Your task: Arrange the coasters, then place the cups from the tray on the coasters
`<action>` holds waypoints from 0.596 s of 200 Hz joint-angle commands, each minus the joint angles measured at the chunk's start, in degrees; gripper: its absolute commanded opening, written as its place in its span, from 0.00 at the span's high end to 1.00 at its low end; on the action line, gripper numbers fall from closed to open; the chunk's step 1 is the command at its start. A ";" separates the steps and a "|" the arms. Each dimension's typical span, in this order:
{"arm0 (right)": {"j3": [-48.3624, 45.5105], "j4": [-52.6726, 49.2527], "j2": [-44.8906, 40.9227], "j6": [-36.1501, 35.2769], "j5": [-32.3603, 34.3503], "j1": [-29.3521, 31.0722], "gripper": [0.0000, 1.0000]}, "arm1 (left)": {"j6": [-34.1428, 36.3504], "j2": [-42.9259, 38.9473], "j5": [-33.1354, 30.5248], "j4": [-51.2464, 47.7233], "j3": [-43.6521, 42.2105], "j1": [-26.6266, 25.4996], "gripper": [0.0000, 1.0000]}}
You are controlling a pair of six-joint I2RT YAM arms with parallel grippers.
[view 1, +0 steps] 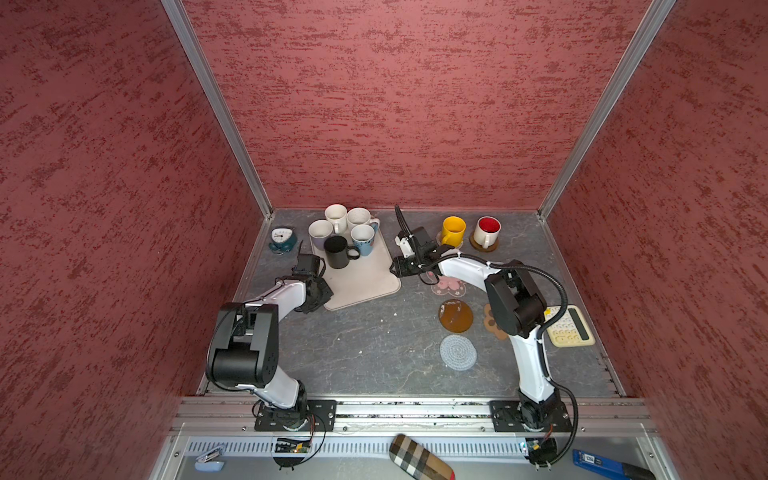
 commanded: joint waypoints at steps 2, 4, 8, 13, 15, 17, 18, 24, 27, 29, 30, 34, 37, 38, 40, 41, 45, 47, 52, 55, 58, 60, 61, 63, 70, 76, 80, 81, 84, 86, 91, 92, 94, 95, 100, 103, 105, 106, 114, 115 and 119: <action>-0.20 1.39 1.42 -0.43 -0.47 0.52 0.54 | 0.79 0.98 0.34 1.05 1.00 0.34 0.78; -0.29 1.46 1.52 -0.36 -0.47 0.50 0.54 | 0.81 1.02 0.37 1.05 0.97 0.38 0.78; -0.44 1.66 1.55 -0.21 -0.44 0.52 0.55 | 0.90 1.10 0.38 1.19 0.96 0.31 0.79; -0.55 2.01 1.55 -0.09 -0.52 0.50 0.55 | 0.92 1.15 0.43 1.16 0.96 0.38 0.80; -0.64 2.12 1.59 -0.01 -0.46 0.54 0.55 | 0.91 1.24 0.44 1.25 0.89 0.35 0.80; -0.73 2.25 1.56 0.01 -0.51 0.57 0.56 | 0.93 1.22 0.47 1.23 0.90 0.38 0.80; -0.70 2.25 1.56 0.06 -0.52 0.59 0.56 | 0.96 1.22 0.51 1.27 0.89 0.34 0.80; -0.76 2.26 1.70 0.12 -0.49 0.61 0.56 | 1.16 1.37 0.56 1.18 0.84 0.31 0.80; -0.69 2.24 1.83 0.13 -0.46 0.61 0.56 | 1.22 1.31 0.56 1.21 0.81 0.37 0.81; -0.67 2.15 1.89 0.11 -0.42 0.61 0.56 | 1.25 1.37 0.50 1.18 0.84 0.39 0.81; -0.63 2.15 1.89 0.11 -0.39 0.65 0.57 | 1.21 1.34 0.44 1.16 0.81 0.39 0.81; -0.53 2.08 2.05 0.17 -0.34 0.65 0.57 | 1.25 1.34 0.41 1.28 0.71 0.38 0.81; -0.50 2.02 2.15 0.11 -0.26 0.69 0.57 | 1.33 1.31 0.44 1.24 0.63 0.34 0.81; -0.50 2.00 2.20 0.06 -0.22 0.69 0.57 | 1.34 1.30 0.50 1.28 0.66 0.32 0.81; -0.45 1.94 2.29 0.03 -0.19 0.74 0.57 | 1.35 1.30 0.48 1.33 0.58 0.35 0.81; -0.47 1.91 2.27 0.06 -0.14 0.76 0.57 | 1.35 1.30 0.52 1.32 0.55 0.37 0.81; -0.43 1.84 2.38 -0.03 -0.02 0.80 0.57 | 1.36 1.34 0.56 1.48 0.52 0.39 0.82; -0.41 1.79 2.42 -0.06 0.10 0.79 0.57 | 1.35 1.38 0.56 1.51 0.45 0.37 0.82; -0.34 1.71 2.66 -0.07 0.24 0.87 0.57 | 1.27 1.39 0.69 1.62 0.39 0.32 0.82; -0.32 1.59 2.72 -0.14 0.38 0.87 0.58 | 1.26 1.39 0.81 1.70 0.27 0.32 0.83; -0.24 1.57 2.81 -0.16 0.43 0.87 0.57 | 1.26 1.41 0.87 1.83 0.23 0.35 0.83; -0.23 1.55 2.77 -0.16 0.48 0.85 0.58 | 1.26 1.39 0.95 1.88 0.25 0.34 0.83; -0.19 1.50 2.82 -0.16 0.50 0.86 0.58 | 1.26 1.44 0.97 1.91 0.25 0.37 0.84; -0.09 1.40 2.86 -0.16 0.61 0.87 0.58 | 1.22 1.42 0.99 1.92 0.15 0.39 0.84; -0.07 1.36 2.94 -0.25 0.69 0.91 0.59 | 1.17 1.48 1.09 2.10 0.01 0.38 0.85; 0.06 1.16 2.98 -0.25 0.83 1.03 0.60 | 1.09 1.62 1.11 2.27 -0.08 0.35 0.85; 0.08 1.09 2.96 -0.22 0.95 1.00 0.60 | 1.08 1.61 1.17 2.33 -0.03 0.36 0.86; 0.10 1.05 3.05 -0.28 0.95 1.02 0.60 | 1.08 1.69 1.17 2.33 -0.06 0.38 0.86; 0.12 0.99 3.06 -0.33 1.04 1.12 0.61 | 1.08 1.67 1.25 2.38 -0.09 0.35 0.86; 0.12 0.92 3.05 -0.31 1.09 1.13 0.61 | 1.04 1.72 1.31 2.42 -0.12 0.38 0.87; 0.17 0.88 3.07 -0.41 1.25 1.21 0.61 | 0.98 1.81 1.35 2.55 -0.19 0.31 0.87; 0.19 0.81 3.06 -0.42 1.24 1.21 0.62 | 0.94 1.78 1.40 2.59 -0.19 0.35 0.87; 0.23 0.79 3.09 -0.47 1.25 1.24 0.62 | 0.96 1.82 1.43 2.62 -0.29 0.38 0.88; 0.22 0.81 3.11 -0.45 1.24 1.32 0.62 | 0.98 1.87 1.43 2.63 -0.28 0.39 0.88; 0.27 0.74 3.18 -0.43 1.31 1.38 0.62 | 0.90 1.94 1.51 2.78 -0.37 0.33 0.88; 0.20 0.71 3.27 -0.47 1.38 1.44 0.63 | 0.91 1.95 1.60 3.00 -0.44 0.38 0.89; 0.25 0.74 3.28 -0.44 1.40 1.41 0.63 | 0.91 1.99 1.68 2.99 -0.44 0.39 0.89; 0.23 0.74 3.29 -0.43 1.40 1.40 0.63 | 0.91 2.04 1.69 3.03 -0.49 0.30 0.89; 0.22 0.74 3.46 -0.25 1.35 1.40 0.64 | 0.83 2.14 1.88 3.15 -0.62 0.30 0.90; 0.22 0.70 3.47 -0.25 1.34 1.40 0.64 | 0.83 2.11 1.88 3.16 -0.66 0.31 0.90; 0.21 0.74 3.62 -0.18 1.39 1.48 0.65 | 0.82 2.20 1.86 3.16 -0.69 0.30 0.91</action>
